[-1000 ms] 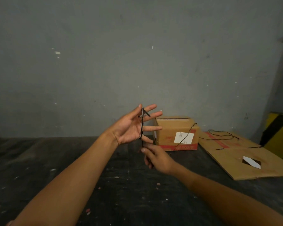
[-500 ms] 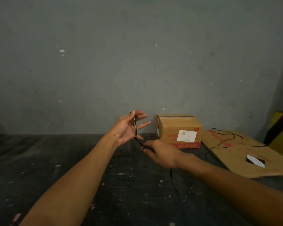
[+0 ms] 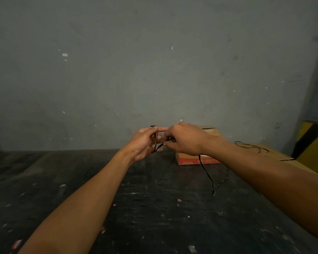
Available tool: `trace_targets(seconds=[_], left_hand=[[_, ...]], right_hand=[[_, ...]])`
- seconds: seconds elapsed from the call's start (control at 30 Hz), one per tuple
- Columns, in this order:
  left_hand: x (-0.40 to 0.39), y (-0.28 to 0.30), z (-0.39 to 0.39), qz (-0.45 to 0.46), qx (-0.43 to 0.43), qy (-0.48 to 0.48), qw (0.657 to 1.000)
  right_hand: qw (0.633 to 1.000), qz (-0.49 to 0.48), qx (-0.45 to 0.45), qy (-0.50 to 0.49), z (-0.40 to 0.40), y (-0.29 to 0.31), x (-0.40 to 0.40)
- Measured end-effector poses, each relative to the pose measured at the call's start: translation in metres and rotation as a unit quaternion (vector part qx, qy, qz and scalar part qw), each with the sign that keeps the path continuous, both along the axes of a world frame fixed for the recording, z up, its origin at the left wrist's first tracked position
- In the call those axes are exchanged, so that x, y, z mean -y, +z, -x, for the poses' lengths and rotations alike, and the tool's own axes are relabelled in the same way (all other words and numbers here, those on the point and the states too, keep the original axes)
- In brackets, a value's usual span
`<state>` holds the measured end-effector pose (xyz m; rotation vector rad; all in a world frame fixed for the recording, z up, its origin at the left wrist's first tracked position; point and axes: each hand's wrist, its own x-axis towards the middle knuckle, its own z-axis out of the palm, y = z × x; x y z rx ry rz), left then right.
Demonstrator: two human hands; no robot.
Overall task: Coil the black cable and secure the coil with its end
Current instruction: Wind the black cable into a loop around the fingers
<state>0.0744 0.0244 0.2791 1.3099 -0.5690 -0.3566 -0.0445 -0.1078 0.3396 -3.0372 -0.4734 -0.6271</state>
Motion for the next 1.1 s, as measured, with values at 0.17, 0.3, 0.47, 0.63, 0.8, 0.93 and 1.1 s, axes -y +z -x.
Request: trace_targets(seconds=[0.17,0.3,0.47,0.63,0.8,0.93,1.1], left_hand=[[0.010,0.005,0.011,-0.008,0.062,0.042,0.997],[0.007,0.008,0.020,-0.042,0.044,0.028,0.998],[0.000,0.010,0.025,-0.082,-0.057,-0.153,0.983],[-0.010,0.008,0.026,-0.105,-0.118,-0.329,0.931],[-0.014,0.019,0.035,-0.087,-0.119,-0.464,0.873],[-0.017,0.023,0.041,-0.084,-0.111,-0.506,0.851],[-0.014,0.021,0.049,-0.070,-0.104,-0.546,0.828]], right_hand=[[1.000,0.012,-0.009,0.015,0.000,0.004,-0.007],[0.999,0.038,-0.010,-0.006,-0.002,0.014,-0.004],[0.997,0.070,-0.016,-0.018,-0.003,0.039,0.007],[0.999,0.041,-0.016,-0.024,-0.006,0.066,0.033],[0.994,-0.095,-0.045,0.014,-0.015,0.063,0.057],[0.973,-0.216,-0.078,0.033,-0.023,0.037,0.074],[0.926,-0.372,-0.055,0.038,-0.033,-0.013,0.075]])
